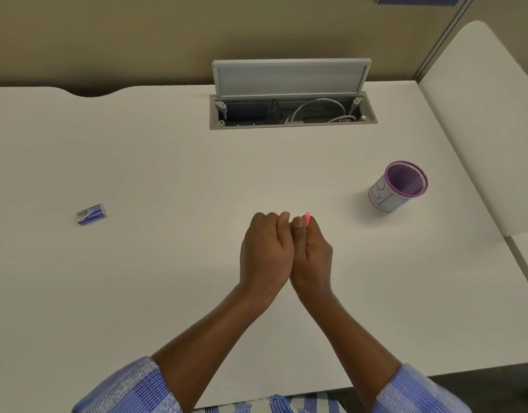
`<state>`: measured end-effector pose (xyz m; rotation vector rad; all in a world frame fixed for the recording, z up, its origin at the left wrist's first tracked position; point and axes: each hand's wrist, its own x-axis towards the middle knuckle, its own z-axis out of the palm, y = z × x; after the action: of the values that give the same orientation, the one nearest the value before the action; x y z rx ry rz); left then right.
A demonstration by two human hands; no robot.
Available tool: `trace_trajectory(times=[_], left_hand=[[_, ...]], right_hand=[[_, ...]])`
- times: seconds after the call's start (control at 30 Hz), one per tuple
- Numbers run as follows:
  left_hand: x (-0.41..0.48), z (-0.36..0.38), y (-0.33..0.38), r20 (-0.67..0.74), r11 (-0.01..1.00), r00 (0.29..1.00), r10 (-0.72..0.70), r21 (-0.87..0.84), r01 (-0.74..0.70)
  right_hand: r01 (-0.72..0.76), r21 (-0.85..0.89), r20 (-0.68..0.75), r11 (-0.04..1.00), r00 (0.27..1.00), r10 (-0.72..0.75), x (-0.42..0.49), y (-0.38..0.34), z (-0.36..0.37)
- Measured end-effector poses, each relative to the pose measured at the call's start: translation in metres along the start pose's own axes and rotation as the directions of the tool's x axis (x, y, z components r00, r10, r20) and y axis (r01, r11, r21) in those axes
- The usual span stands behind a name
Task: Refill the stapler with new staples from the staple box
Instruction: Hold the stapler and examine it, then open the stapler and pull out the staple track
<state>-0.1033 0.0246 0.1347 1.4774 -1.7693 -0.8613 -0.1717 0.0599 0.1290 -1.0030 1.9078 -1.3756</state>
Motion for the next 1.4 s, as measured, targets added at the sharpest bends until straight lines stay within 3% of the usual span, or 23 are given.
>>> trace_trajectory(times=[0.17,0.27,0.33,0.47,0.6,0.97,1.03,1.13,1.27,1.4], left_hand=[[0.004,-0.006,-0.006,-0.051,0.995,0.999,0.012,-0.095,-0.016],[0.011,-0.008,-0.008,0.012,0.943,0.986,-0.169,-0.288,0.165],[0.012,-0.009,-0.009,0.062,0.864,0.953,-0.298,-0.407,0.296],[0.009,-0.003,-0.011,0.051,0.822,0.923,-0.381,-0.438,0.363],[0.02,-0.004,-0.018,0.048,0.666,0.813,-0.58,-0.546,0.507],[0.029,-0.016,-0.018,0.326,0.362,0.683,-0.653,-0.659,0.66],[0.032,-0.018,-0.016,0.365,0.303,0.651,-0.666,-0.664,0.683],[0.037,-0.022,-0.015,0.419,0.227,0.625,-0.659,-0.681,0.696],[0.041,-0.024,-0.016,0.459,0.201,0.62,-0.637,-0.678,0.707],[0.041,-0.024,-0.013,0.503,0.177,0.616,-0.606,-0.67,0.721]], right_hand=[[0.169,-0.156,0.021,0.973,0.986,-0.168,0.009,0.001,0.001],[0.291,-0.25,0.025,0.924,0.955,-0.294,0.011,0.0,0.003],[0.289,-0.234,0.041,0.928,0.957,-0.287,0.009,-0.002,0.006],[0.236,-0.202,0.014,0.95,0.971,-0.239,0.002,-0.004,0.008],[0.256,-0.176,0.049,0.951,0.967,-0.251,-0.013,-0.007,0.011],[0.202,-0.058,0.006,0.978,0.979,-0.202,-0.032,-0.011,0.003],[0.129,-0.064,0.027,0.99,0.991,-0.128,-0.037,-0.012,-0.002],[-0.117,-0.003,0.137,0.993,0.984,0.116,-0.049,-0.018,-0.01],[-0.429,0.096,0.278,0.898,0.878,0.389,-0.059,-0.027,-0.016],[-0.573,0.206,0.288,0.793,0.81,0.51,-0.053,-0.023,-0.013]])
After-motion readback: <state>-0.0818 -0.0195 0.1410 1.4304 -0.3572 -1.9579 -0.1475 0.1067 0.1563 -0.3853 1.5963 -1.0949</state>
